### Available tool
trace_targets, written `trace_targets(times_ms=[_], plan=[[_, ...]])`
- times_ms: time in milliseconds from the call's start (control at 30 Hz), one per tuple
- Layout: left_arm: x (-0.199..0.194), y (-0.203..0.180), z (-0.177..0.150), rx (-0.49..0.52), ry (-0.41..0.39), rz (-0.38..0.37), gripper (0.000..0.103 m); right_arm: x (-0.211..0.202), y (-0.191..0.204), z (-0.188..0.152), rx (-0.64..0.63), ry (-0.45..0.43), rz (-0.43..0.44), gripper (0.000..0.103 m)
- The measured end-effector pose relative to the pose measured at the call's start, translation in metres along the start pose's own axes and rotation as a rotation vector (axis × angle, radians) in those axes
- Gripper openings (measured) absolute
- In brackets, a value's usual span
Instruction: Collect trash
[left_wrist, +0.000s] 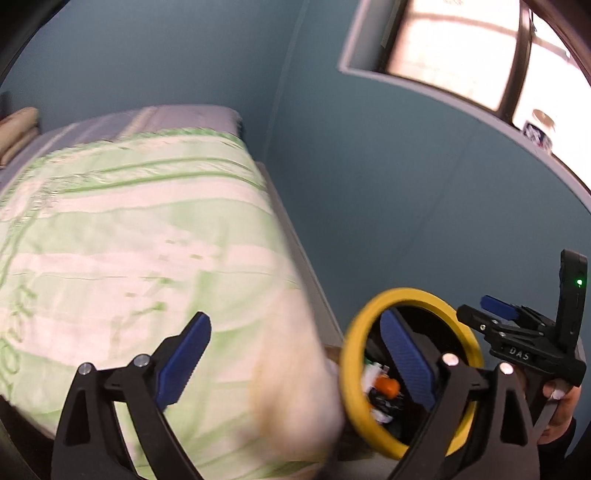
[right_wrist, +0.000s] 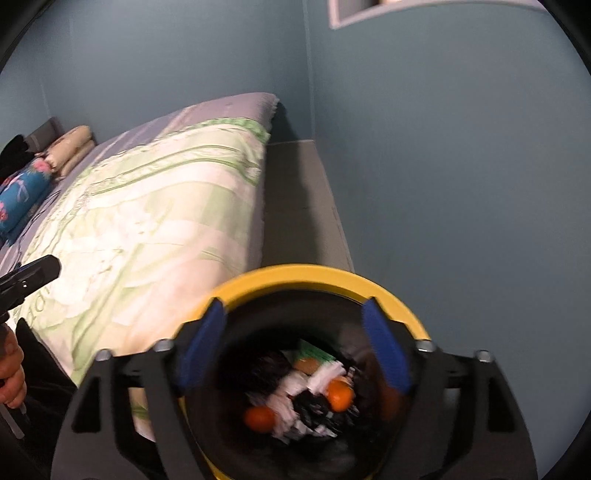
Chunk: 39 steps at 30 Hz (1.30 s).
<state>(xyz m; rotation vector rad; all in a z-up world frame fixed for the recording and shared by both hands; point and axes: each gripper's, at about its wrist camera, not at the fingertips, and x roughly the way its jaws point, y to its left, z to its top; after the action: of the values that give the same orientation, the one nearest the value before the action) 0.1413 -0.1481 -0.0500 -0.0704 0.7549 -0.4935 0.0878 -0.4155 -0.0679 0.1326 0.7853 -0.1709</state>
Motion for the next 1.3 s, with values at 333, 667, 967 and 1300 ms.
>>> trace_targets(times_ms=[333,667,967,1300], plan=[[-0.087,0.061,-0.012,-0.032,-0.228,0.195,0.095,0.006,0.079,0.011,-0.084,-0.149,-0.059,0.091],[-0.156,0.075,-0.023,-0.06,-0.414,0.332,0.095,-0.039,0.156,0.02,-0.088,-0.372,-0.007,0.094],[-0.194,0.074,-0.037,-0.09,-0.492,0.34,0.095,-0.082,0.184,0.016,-0.06,-0.535,-0.019,0.095],[-0.213,0.068,-0.046,-0.091,-0.553,0.36,0.095,-0.083,0.201,0.006,-0.095,-0.52,0.042,0.095]])
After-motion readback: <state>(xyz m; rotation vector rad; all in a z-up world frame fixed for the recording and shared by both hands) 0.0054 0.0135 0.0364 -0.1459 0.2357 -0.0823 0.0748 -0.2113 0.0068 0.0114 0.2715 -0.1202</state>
